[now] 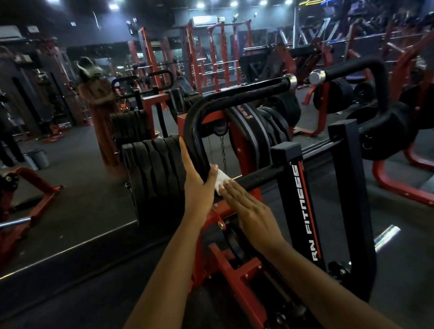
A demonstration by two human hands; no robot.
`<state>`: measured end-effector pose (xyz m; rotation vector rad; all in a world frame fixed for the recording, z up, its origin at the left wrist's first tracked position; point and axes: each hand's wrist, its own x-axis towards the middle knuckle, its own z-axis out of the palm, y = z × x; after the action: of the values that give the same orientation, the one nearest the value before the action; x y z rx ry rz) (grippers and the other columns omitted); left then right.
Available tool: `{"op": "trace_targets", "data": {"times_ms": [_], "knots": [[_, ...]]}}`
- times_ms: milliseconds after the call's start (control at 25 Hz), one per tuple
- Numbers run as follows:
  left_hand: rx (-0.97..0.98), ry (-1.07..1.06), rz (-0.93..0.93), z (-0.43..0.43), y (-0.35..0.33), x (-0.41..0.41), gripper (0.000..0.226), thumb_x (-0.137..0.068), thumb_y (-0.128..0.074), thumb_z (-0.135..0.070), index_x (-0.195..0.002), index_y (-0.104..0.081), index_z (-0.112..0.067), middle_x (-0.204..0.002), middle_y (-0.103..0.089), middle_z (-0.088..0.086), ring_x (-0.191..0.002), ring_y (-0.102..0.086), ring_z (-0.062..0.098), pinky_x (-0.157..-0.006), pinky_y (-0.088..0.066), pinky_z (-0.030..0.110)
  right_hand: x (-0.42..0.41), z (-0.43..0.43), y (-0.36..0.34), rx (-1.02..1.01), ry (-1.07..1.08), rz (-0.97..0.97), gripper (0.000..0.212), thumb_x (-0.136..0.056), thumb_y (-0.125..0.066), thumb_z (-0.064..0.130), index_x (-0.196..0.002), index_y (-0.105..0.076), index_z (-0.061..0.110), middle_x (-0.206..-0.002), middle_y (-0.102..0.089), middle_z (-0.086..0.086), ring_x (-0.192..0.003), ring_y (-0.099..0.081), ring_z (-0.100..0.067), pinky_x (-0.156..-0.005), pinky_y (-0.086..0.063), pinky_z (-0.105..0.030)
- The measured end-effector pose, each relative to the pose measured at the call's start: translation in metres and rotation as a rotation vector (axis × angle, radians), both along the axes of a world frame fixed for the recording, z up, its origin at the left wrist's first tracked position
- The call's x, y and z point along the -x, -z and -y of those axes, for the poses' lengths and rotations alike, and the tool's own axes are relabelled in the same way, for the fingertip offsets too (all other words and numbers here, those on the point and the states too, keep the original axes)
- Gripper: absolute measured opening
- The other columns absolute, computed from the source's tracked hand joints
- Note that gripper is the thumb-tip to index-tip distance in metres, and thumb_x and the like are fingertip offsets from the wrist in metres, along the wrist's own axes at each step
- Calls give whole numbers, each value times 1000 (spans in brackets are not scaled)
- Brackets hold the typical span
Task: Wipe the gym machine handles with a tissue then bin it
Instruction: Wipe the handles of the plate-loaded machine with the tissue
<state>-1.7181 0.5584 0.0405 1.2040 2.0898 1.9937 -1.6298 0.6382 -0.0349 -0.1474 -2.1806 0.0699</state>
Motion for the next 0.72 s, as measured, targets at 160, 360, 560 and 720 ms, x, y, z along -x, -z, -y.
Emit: {"op": "trace_targets", "data": {"times_ms": [160, 360, 560, 720], "knots": [[26, -10, -39, -2, -3, -5, 78, -95, -48, -10, -146, 9, -23, -146, -33, 11, -73, -44, -35, -68, -31, -10, -24, -51, 1, -36, 55, 71, 77, -59, -66, -21, -129, -50, 8, -134, -51, -10, -127, -42, -20, -101, -40, -35], [72, -23, -45, 1, -3, -6, 80, -95, -48, -9, -146, 11, -24, -101, -46, -12, -69, -46, -33, -68, -32, -9, -22, -53, -7, 210, 202, 7, 76, -64, -61, -23, -131, -45, 9, -137, -46, -8, -129, -40, -22, -97, -47, -45], [42, -5, -52, 2, 3, 1, 85, -92, -54, -19, -145, 11, -39, -149, -31, -1, -122, -47, 2, -109, -33, 36, 2, -10, -4, 19, 86, 74, 78, -55, -72, -14, -127, -52, 7, -129, -56, -10, -122, -50, -22, -91, -44, -28], [30, -81, -146, 2, 4, -4, 85, -92, -55, -20, -145, 10, -35, -150, -25, 1, -131, -36, 5, -112, -26, 33, -24, -60, -10, 115, 177, 81, 73, -66, -62, -18, -131, -46, 10, -135, -49, -9, -128, -43, -23, -99, -44, -39]]}}
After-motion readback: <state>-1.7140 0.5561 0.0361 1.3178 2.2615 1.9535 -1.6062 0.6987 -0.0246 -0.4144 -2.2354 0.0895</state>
